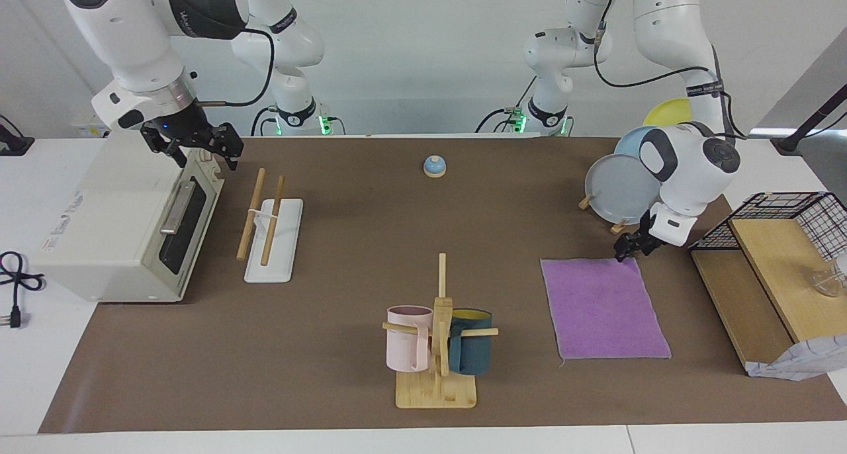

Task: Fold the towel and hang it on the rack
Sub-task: 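Move the left gripper toward the purple towel's edge nearest it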

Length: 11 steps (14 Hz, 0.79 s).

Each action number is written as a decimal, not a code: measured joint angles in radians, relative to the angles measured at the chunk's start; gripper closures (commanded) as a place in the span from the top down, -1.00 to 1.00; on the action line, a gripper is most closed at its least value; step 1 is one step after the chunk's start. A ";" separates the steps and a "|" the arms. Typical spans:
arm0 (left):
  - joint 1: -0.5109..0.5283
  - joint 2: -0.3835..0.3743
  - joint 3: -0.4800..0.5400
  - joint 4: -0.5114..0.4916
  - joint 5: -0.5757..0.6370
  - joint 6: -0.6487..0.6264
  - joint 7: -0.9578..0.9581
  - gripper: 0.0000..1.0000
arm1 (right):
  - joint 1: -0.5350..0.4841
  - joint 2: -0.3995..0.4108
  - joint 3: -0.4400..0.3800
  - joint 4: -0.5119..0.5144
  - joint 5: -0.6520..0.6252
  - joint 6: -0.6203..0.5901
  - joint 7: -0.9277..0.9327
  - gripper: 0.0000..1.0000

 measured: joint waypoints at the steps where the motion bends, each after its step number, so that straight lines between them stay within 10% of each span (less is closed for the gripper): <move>1: 0.004 0.008 0.000 0.001 -0.002 0.005 -0.001 0.18 | 0.000 0.000 0.000 0.000 0.000 0.000 0.000 1.00; 11: 0.010 0.016 0.000 0.007 -0.014 0.006 -0.006 -0.60 | 0.000 0.000 0.000 0.000 0.000 0.000 0.000 1.00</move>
